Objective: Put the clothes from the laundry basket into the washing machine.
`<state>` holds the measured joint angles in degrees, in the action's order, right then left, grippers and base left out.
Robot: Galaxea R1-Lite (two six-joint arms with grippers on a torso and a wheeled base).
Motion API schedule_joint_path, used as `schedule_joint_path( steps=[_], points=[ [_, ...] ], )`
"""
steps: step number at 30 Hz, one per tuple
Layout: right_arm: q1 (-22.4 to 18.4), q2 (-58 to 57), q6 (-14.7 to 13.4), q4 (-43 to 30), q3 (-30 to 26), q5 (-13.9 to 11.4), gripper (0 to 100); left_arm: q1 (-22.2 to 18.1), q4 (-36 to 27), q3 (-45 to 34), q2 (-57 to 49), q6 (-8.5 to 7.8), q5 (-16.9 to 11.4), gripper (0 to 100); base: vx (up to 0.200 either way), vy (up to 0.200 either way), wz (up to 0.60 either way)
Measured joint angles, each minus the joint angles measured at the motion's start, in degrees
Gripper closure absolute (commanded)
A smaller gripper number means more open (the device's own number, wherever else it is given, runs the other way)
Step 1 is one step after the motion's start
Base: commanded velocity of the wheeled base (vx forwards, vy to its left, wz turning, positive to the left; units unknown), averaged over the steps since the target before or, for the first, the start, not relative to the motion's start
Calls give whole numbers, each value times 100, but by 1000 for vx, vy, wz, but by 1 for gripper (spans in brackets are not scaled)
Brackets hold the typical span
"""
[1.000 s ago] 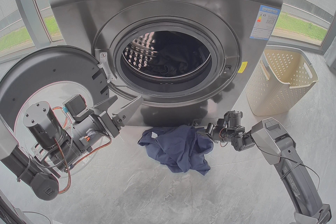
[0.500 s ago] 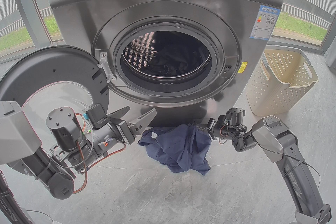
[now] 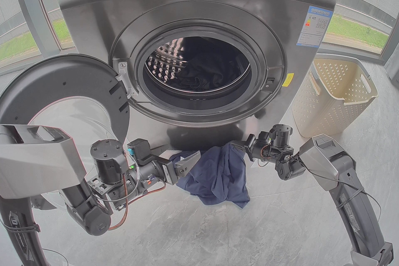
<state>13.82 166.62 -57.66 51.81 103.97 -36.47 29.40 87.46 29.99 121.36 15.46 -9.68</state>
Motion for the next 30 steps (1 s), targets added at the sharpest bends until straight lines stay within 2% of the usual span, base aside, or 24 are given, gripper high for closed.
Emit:
schedule_joint_path(
  steps=[4,6,17,22,30],
  points=[
    [52,-72,-257,249,-50,5,100,61,-156,104,221,-22,0,0,0,0,0],
    [63,-132,-299,295,-117,10,100,85,-294,135,301,-77,-2,0,0,0,0],
    [116,-304,-346,616,-312,10,100,129,-1026,538,511,-194,-6,0,0,0,0],
    [133,-408,-468,868,-486,7,100,149,-1098,813,728,-336,-9,0,0,0,0],
    [194,-523,-501,1092,-728,-15,100,160,-1118,1301,1167,-372,-4,0,0,0,0]
  ],
)
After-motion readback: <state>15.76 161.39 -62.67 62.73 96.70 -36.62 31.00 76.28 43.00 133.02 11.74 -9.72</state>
